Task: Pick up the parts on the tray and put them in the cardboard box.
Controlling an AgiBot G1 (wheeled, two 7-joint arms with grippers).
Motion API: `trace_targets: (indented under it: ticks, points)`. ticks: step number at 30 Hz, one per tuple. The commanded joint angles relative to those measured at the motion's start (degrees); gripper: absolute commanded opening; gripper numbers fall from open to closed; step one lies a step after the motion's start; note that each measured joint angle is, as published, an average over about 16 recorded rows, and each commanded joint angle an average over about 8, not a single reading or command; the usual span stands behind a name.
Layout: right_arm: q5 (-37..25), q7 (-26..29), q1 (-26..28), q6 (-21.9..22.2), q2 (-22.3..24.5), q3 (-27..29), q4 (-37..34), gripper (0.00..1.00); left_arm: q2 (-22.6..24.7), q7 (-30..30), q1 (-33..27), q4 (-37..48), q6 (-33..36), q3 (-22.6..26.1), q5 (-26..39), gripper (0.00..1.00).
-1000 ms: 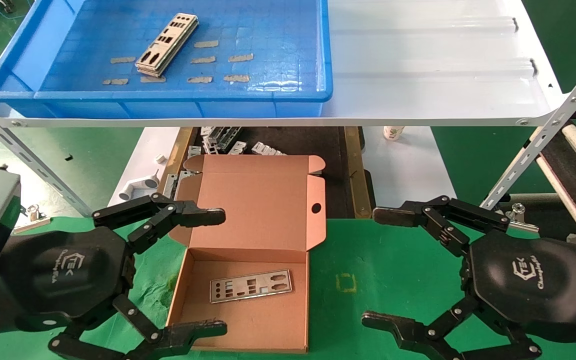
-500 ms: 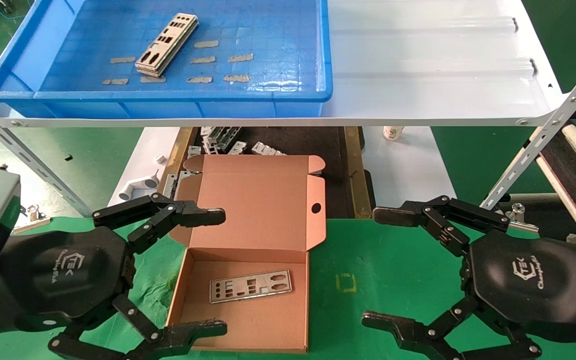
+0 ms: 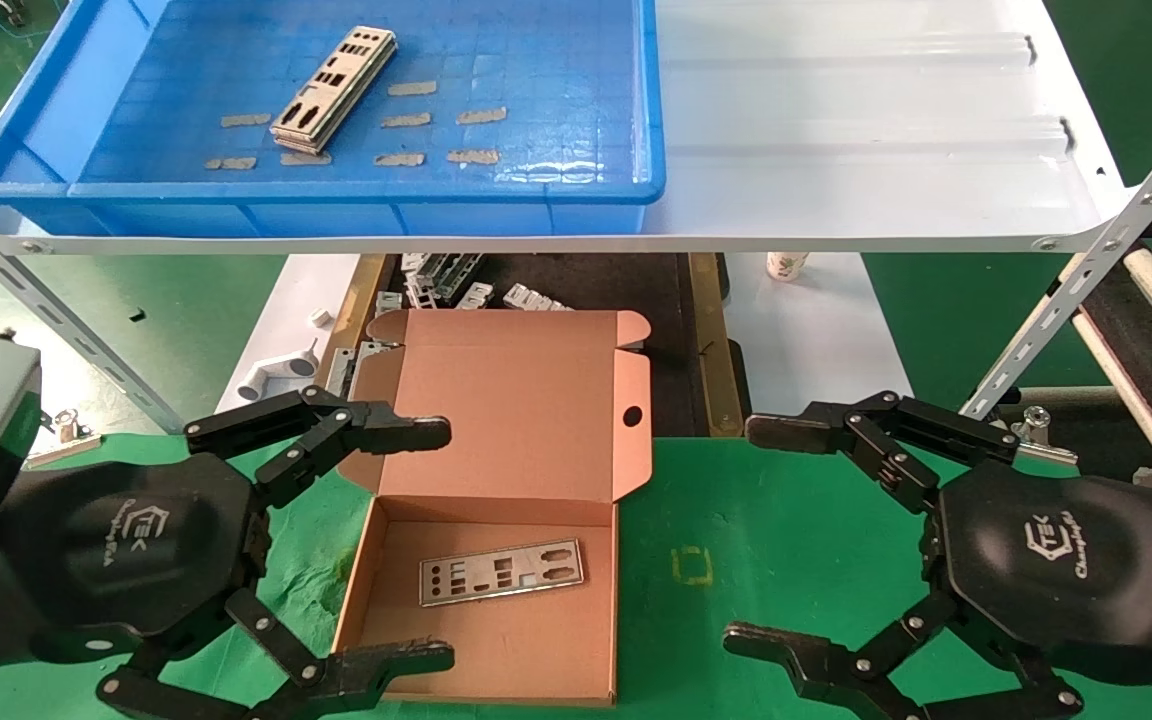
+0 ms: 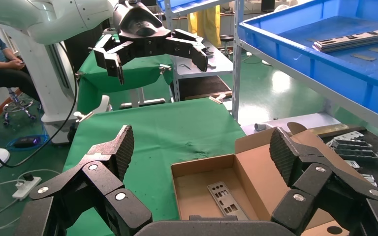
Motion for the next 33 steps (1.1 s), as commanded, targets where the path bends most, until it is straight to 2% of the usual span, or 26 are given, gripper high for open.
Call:
trace_targets:
  ticks: [1, 33]
  points:
    - [0.00, 0.00, 0.00, 0.00, 0.00, 0.00, 0.00, 1.00, 0.00, 0.00, 0.00, 0.00, 0.00, 0.00, 0.00, 1.00]
    - [0.00, 0.00, 0.00, 0.00, 0.00, 0.00, 0.00, 1.00, 0.00, 0.00, 0.00, 0.00, 0.00, 0.00, 0.01, 1.00]
